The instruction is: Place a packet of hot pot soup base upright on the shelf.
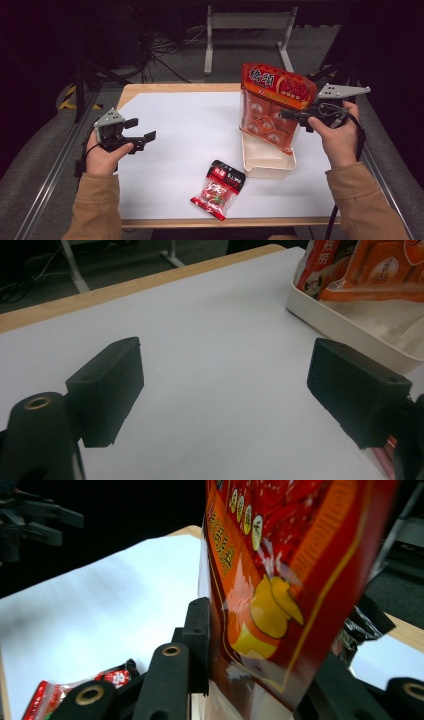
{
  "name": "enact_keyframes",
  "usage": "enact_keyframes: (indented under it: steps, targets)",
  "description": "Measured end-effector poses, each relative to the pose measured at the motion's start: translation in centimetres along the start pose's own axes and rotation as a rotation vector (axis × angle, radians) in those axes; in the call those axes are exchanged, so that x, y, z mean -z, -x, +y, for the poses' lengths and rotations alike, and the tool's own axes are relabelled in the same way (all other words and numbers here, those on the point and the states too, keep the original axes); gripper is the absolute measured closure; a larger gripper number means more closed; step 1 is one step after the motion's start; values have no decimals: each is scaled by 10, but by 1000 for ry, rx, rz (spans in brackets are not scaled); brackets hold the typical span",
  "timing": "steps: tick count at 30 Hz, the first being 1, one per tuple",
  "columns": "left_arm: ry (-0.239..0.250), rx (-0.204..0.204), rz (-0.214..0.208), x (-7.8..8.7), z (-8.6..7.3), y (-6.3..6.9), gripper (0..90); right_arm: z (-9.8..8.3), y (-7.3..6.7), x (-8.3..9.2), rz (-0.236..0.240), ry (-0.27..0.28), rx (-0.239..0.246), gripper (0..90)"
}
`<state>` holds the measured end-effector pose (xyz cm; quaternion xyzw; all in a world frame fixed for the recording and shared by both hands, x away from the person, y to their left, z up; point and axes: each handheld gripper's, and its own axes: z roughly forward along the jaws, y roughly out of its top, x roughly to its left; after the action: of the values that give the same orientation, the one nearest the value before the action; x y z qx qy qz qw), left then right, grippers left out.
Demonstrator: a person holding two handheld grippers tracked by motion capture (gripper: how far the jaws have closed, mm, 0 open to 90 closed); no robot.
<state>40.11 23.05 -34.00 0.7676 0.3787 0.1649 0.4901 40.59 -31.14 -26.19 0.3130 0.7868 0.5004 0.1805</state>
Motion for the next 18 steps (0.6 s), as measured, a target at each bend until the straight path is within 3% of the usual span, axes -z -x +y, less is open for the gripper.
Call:
enact_keyframes:
  steps: [6,13,18]
  targets:
    - [-5,-1,-2,-1,0,1,160,-3,-7,-4,-61,-18,15,704]
    - [-4,1,-1,0,-1,0,160,-12,-7,-15,-61,-52,6,703]
    - [-4,2,0,-1,-1,0,159,-19,-4,-14,-61,-36,-19,703]
